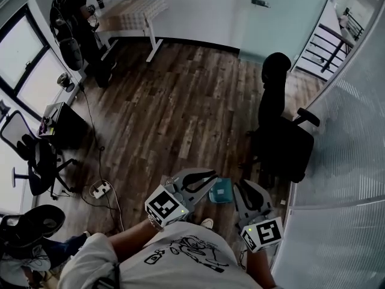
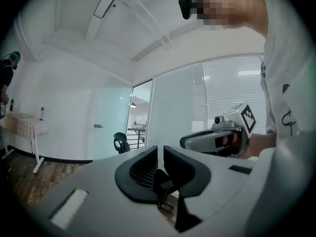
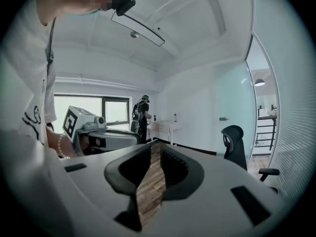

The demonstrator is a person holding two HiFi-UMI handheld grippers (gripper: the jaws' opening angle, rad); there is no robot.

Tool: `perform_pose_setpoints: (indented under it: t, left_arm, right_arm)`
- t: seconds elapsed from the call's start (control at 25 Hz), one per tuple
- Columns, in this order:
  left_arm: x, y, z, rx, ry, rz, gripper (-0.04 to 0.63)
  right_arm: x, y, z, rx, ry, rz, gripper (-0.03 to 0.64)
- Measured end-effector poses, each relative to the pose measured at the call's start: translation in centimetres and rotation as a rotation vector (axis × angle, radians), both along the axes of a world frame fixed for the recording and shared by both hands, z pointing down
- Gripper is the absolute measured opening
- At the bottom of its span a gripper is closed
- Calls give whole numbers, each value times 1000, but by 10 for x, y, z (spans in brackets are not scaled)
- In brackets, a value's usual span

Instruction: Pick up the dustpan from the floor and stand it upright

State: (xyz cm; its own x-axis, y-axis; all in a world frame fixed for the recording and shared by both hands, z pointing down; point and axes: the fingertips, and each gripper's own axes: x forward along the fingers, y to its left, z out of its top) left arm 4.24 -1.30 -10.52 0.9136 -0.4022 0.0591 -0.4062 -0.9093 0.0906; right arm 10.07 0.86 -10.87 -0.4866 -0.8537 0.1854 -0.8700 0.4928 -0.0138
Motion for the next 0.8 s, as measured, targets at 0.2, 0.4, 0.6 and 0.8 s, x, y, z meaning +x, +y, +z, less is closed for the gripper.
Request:
perform_pose_setpoints:
  t: [0.2,0.4,0.6,0.8]
  left_arm:
    - [7,7,-5,-1,26,18,34]
    - [13,8,-3,-12,23,34,34]
    - [19,10,-2,-16,30,56,34]
    - [19,12,-2,-26,35,62,34]
  right_arm:
    - [2,4,-10,13,6,9,52]
    - [3,8,-16,26,3,7,52]
    - [2,9,-13,26,0,10,52]
    - [5,9,-13,22,-6,31,52]
